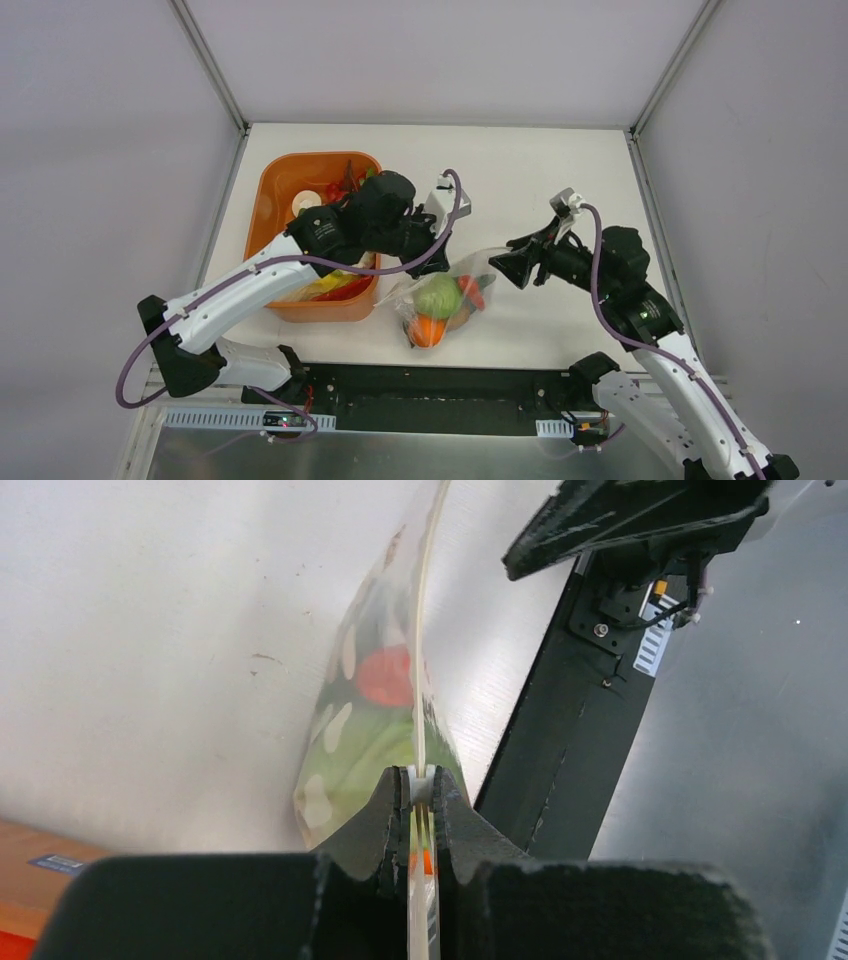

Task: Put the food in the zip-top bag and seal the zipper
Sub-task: Zip the zipper food storage bag at the center of the board.

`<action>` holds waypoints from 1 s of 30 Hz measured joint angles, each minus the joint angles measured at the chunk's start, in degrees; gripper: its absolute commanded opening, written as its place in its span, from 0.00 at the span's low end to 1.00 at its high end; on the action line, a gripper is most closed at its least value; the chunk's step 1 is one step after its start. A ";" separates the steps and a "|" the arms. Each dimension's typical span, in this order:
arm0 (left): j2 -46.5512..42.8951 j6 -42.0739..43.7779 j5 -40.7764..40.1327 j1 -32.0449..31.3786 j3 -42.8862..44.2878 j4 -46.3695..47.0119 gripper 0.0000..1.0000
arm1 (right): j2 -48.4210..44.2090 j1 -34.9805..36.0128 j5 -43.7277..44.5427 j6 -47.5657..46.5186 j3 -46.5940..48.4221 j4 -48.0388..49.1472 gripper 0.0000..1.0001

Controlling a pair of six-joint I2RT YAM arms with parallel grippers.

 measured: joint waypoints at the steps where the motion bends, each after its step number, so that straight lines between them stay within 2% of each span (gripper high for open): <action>1: 0.92 0.04 0.07 0.00 0.39 -0.37 0.00 | 0.39 0.00 -0.28 0.04 0.83 -0.76 0.67; 7: 5.60 2.03 1.84 0.37 2.97 -2.54 0.00 | 1.49 0.00 -2.08 -3.89 3.80 -2.43 0.69; 15: 7.76 4.35 6.12 0.70 7.13 -5.51 0.00 | 3.87 0.00 -11.65 -18.88 4.70 -4.59 0.70; 23: 8.31 5.29 9.73 0.70 8.15 -7.26 0.00 | 9.35 0.00 -17.18 -30.62 7.72 -7.98 0.70; 26: 8.79 5.42 10.86 0.70 8.28 -7.48 0.00 | 9.88 0.00 -18.95 -33.31 8.04 -9.03 0.64; 30: 9.42 5.46 12.35 0.70 8.44 -7.80 0.00 | 11.39 0.00 -23.43 -35.15 8.26 -9.60 0.52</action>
